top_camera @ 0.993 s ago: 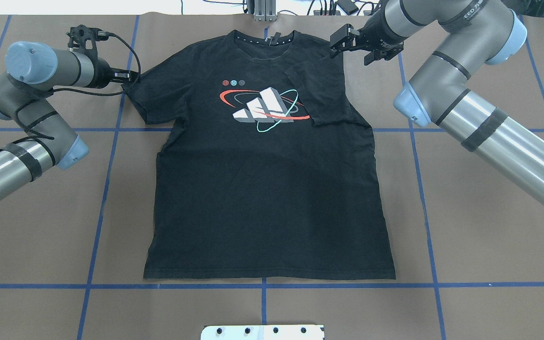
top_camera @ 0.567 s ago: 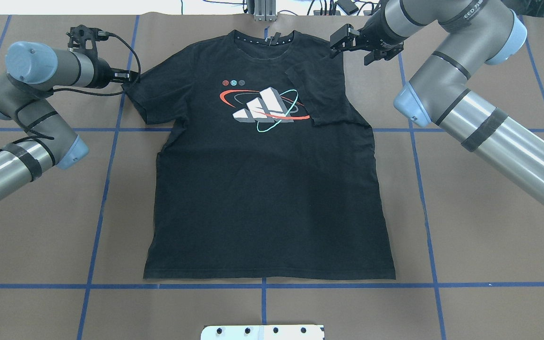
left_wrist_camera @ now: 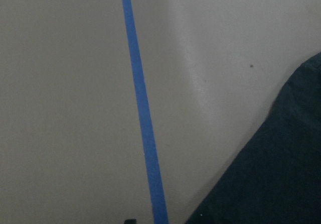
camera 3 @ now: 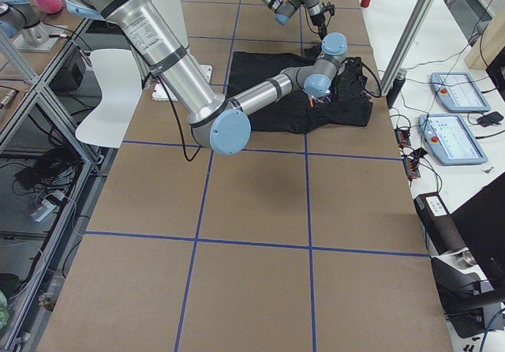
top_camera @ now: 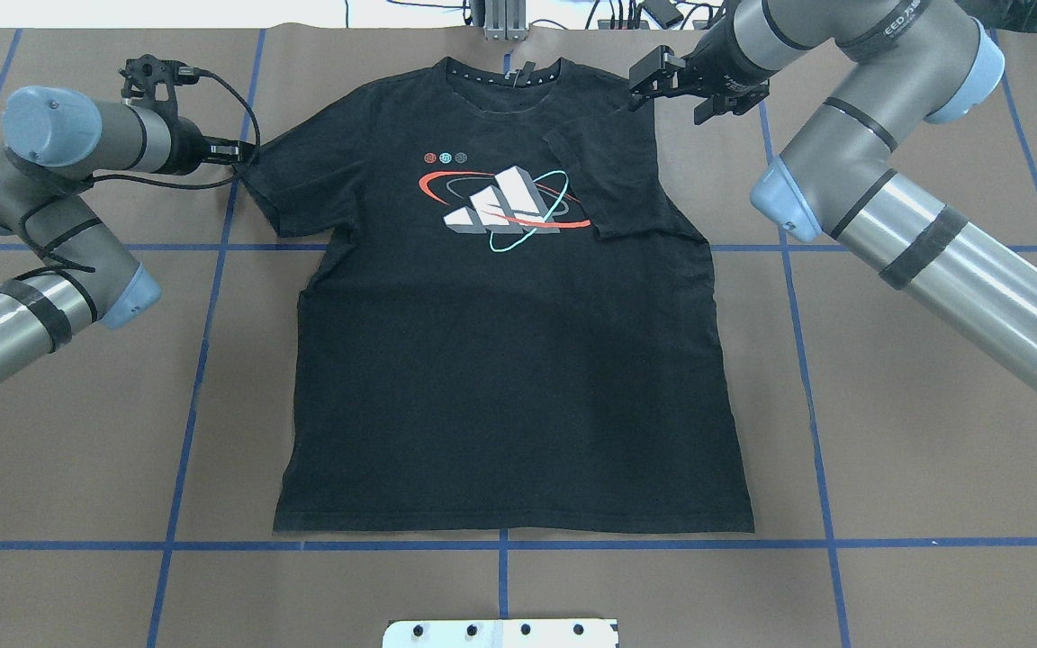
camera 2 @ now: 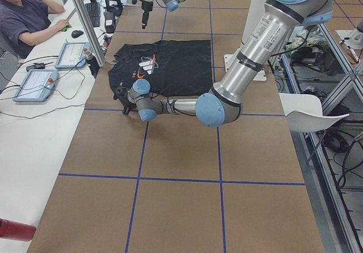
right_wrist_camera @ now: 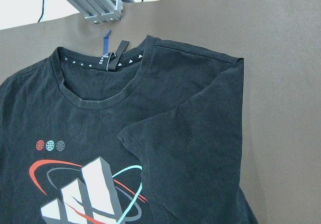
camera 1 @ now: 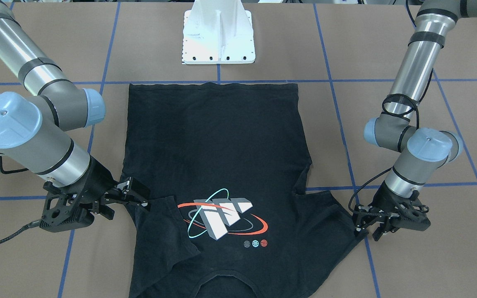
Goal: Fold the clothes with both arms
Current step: 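Position the left gripper at the sleeve nearest it, then grasp and fold the sleeve inward toward the collar with the left gripper, then release the sleeve and move both grippers beside the shirt body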
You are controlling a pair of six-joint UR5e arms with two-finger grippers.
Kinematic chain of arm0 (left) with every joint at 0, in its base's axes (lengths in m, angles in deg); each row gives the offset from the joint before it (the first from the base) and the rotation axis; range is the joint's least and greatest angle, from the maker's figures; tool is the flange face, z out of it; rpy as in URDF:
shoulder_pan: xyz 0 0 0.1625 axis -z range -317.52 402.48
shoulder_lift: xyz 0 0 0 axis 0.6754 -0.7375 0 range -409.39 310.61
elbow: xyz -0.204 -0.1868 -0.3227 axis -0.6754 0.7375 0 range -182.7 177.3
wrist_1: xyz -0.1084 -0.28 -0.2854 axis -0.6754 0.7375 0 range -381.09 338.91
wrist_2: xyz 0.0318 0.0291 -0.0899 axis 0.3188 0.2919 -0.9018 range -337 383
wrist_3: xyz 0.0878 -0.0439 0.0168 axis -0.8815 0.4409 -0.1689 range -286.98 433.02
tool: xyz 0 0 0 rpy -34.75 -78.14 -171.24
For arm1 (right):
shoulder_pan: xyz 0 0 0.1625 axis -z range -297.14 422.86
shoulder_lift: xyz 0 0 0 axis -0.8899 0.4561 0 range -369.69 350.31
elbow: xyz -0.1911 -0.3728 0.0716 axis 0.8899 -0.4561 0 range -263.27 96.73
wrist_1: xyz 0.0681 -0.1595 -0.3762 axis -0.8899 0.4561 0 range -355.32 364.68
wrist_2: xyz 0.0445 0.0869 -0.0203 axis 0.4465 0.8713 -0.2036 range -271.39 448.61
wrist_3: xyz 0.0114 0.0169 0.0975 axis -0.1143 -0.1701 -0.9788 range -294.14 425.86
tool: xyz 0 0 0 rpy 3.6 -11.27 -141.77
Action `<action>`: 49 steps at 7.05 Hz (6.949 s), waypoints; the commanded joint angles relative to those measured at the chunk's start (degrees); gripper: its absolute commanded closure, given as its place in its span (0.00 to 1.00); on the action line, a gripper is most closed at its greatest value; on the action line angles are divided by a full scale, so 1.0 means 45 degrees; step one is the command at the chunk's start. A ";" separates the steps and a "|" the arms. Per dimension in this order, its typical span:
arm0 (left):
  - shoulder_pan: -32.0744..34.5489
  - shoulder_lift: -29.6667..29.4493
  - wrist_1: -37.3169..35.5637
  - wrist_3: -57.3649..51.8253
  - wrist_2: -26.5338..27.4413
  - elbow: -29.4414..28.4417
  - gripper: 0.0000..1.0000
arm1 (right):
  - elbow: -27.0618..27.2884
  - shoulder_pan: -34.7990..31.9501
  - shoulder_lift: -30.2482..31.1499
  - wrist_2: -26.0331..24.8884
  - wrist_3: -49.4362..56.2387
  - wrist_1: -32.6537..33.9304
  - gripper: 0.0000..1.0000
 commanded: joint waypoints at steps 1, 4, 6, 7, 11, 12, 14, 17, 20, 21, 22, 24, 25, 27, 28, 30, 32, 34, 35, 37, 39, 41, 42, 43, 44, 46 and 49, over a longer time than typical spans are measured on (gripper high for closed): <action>0.0000 0.0010 -0.0025 0.0017 -0.0007 0.0037 0.53 | 0.0000 0.0000 0.0000 0.0000 0.0000 -0.0002 0.00; 0.0000 0.0010 -0.0045 0.0036 -0.0007 0.0056 0.77 | 0.0000 0.0020 0.0000 0.0000 -0.0019 -0.0002 0.00; 0.0000 0.0010 -0.0045 0.0036 -0.0007 0.0076 0.77 | 0.0000 0.0000 0.0000 0.0000 -0.0019 -0.0002 0.00; 0.0000 -0.0029 -0.0219 0.0036 -0.0026 0.0115 0.80 | 0.0000 0.0020 0.0019 0.0000 -0.0019 -0.0002 0.00; 0.0019 -0.0088 -0.1738 0.0192 -0.0124 0.1301 1.00 | 0.0000 0.0020 0.0039 0.0000 0.0000 -0.0002 0.00; 0.0078 -0.0010 -0.2421 0.0212 -0.0124 0.2138 1.00 | 0.0000 0.0020 0.0058 0.0000 0.0000 -0.0002 0.00; 0.0001 -0.0164 -0.3752 0.1025 -0.0143 0.3178 1.00 | 0.0000 0.0020 0.0058 0.0000 0.0000 -0.0002 0.00; -0.0600 -0.1313 -0.3912 0.3364 -0.0476 0.3084 1.00 | 0.0039 0.0000 0.0078 0.0019 -0.0019 -0.0021 0.00; -0.1638 -0.3225 -0.3893 0.6025 -0.0378 0.1801 1.00 | 0.0039 -0.0039 0.0117 0.0020 -0.0019 -0.0021 0.00; -0.1815 -0.3754 -0.3854 0.6554 -0.0359 0.1215 1.00 | 0.0039 -0.0058 0.0117 0.0039 -0.0019 -0.0021 0.00; -0.1932 -0.3992 -0.3815 0.6598 0.0299 0.0977 1.00 | 0.0039 -0.0058 0.0136 0.0058 -0.0039 -0.0021 0.00; -0.1973 -0.4266 -0.3698 0.6715 0.0735 0.0662 1.00 | 0.0078 -0.0078 0.0175 0.0059 -0.0039 -0.0041 0.00; -0.1973 -0.4480 -0.3698 0.6890 0.0735 0.0488 1.00 | 0.0078 -0.0078 0.0272 0.0059 -0.0020 -0.0041 0.00; -0.2050 -0.4969 -0.2961 0.7067 0.0929 -0.0467 1.00 | 0.0098 -0.0097 0.0468 0.0078 0.0098 -0.0060 0.00; -0.2051 -0.5086 -0.2955 0.7068 0.1008 -0.0529 1.00 | 0.0098 -0.0097 0.0488 0.0078 0.0098 -0.0060 0.00; -0.2031 -0.5185 -0.2936 0.7068 0.1028 -0.0530 1.00 | 0.0059 -0.0078 0.0488 0.0059 0.0098 -0.0041 0.00; -0.2050 -0.5244 -0.2839 0.7068 0.1280 -0.0530 1.00 | 0.0059 -0.0059 0.0527 0.0059 0.0059 -0.0060 0.00; -0.2031 -0.5224 -0.2567 0.7029 0.1282 -0.0763 0.58 | 0.0059 -0.0058 0.0527 0.0039 0.0059 -0.0060 0.00; -0.2031 -0.5224 -0.2526 0.7009 0.1282 -0.0822 0.01 | 0.0039 -0.0039 0.0527 0.0039 0.0059 -0.0041 0.00; -0.1992 -0.5186 -0.2097 0.7028 0.1263 -0.0474 0.01 | 0.0059 -0.0058 0.0488 0.0078 -0.0038 -0.0041 0.00; -0.1953 -0.3945 -0.2775 0.6989 0.0759 0.1761 0.01 | 0.0331 -0.0097 0.0585 0.0873 -0.0155 -0.0041 0.00; -0.1933 -0.1370 -0.4121 0.6951 -0.0259 0.5293 0.01 | 0.1827 -0.0059 0.1790 0.1035 -0.1164 0.0076 0.00; -0.1914 -0.0139 -0.5365 0.6931 -0.1015 0.7302 0.01 | 0.2513 0.0019 0.2280 0.1654 -0.2003 0.0096 0.00; -0.1914 0.1014 -0.6479 0.6873 -0.1525 0.9081 0.01 | 0.2616 0.0000 0.2536 0.3014 -0.2746 0.0077 0.00; -0.1914 0.2379 -0.6819 0.6853 -0.1704 1.0627 0.01 | 0.2830 0.0000 0.2964 0.2989 -0.3276 0.0057 0.00; -0.1933 0.4630 -0.6823 0.6137 -0.1784 1.2529 0.01 | 0.5783 0.1319 0.5629 0.0892 -0.3398 0.0076 0.00; -0.1933 0.5088 -0.6783 0.5818 -0.1687 1.2869 0.01 | 0.7324 0.3762 0.7653 0.0116 -0.3398 0.0077 0.00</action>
